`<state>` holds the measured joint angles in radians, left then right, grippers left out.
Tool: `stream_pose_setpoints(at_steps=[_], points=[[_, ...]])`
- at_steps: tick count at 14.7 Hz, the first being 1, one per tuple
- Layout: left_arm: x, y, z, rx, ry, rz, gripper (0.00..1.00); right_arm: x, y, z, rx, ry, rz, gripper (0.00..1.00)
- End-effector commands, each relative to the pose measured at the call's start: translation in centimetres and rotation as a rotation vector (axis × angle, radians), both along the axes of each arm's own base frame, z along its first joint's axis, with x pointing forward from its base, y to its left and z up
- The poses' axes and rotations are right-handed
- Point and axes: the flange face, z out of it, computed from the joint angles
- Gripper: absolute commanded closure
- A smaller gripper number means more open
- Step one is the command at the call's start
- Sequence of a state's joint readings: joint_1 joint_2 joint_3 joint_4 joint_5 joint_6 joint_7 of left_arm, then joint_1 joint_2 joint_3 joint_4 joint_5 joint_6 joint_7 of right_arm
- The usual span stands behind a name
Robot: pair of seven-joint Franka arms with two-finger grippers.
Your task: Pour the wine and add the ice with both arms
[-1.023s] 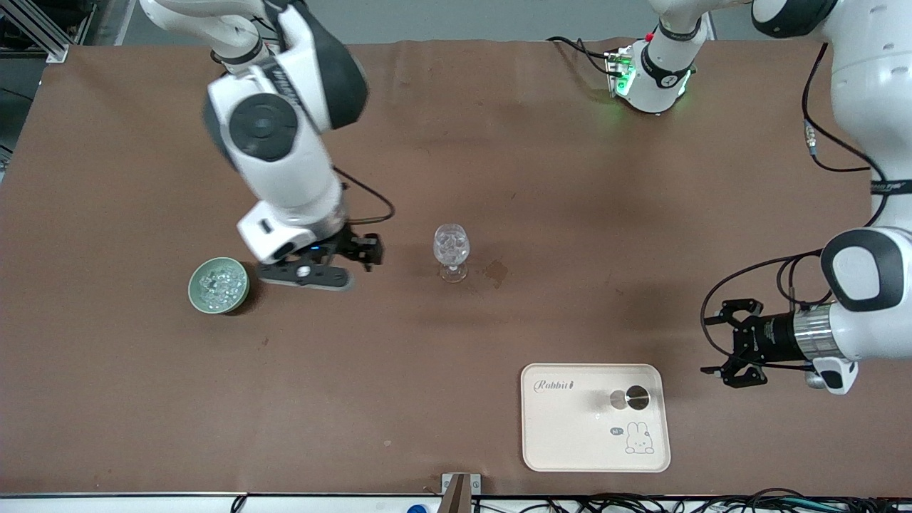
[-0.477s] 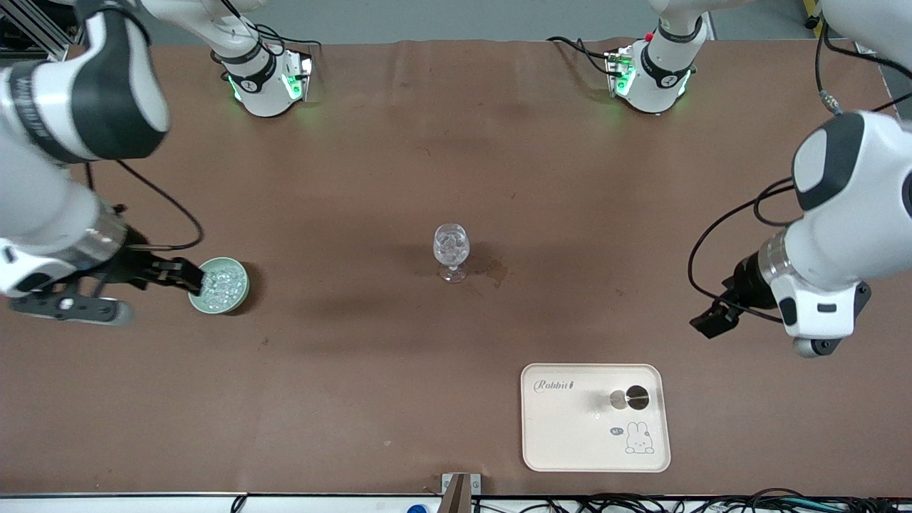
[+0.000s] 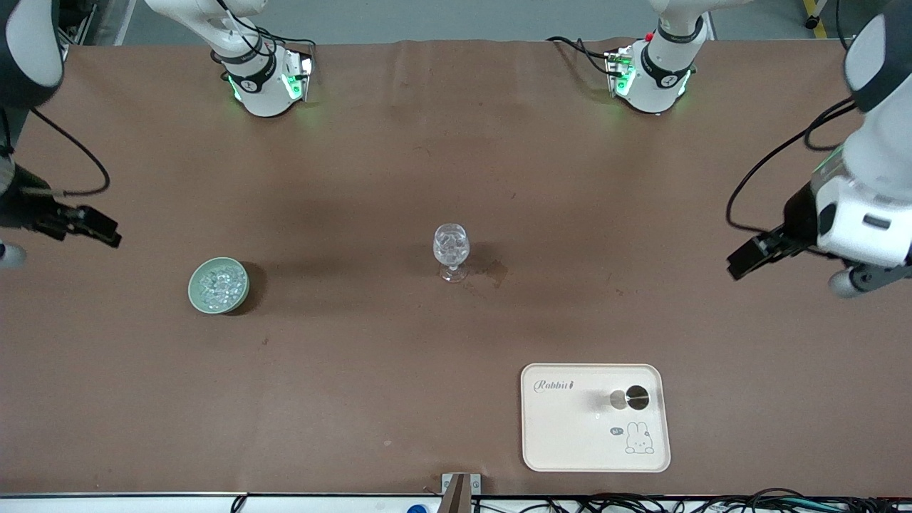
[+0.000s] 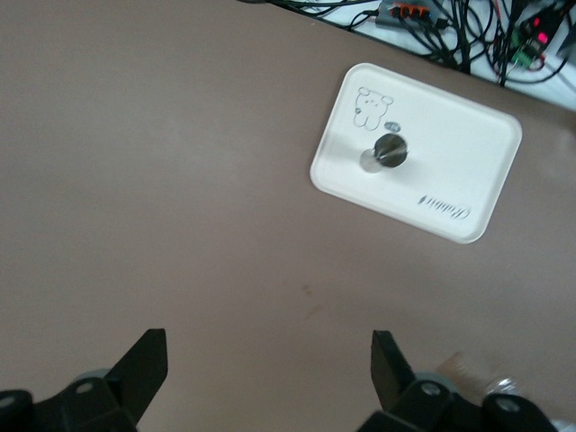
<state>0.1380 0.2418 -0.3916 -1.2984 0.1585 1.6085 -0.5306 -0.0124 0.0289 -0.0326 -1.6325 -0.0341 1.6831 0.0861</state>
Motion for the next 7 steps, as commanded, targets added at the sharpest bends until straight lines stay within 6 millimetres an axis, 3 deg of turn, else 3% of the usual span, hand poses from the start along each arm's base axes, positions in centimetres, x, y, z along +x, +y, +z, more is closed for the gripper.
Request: stream_pose_setpoints(at_steps=[1,4,7], points=[[-4.0,2.0,1.6,0.027,0.031,-0.106,0.0,-4.7,0.6,1.4,0.002,-0.002,0.033,0.1],[-7.9,5.6,2.4,-0.027,0.051,-0.202,0.0,-5.0,1.0,3.5,0.001,-0.009,0.045,0.1],[-11.2,5.8,2.6,-0.019,0.054,-0.27,0.0,-4.4,1.0,6.8,0.011,-0.04,0.082,0.1]])
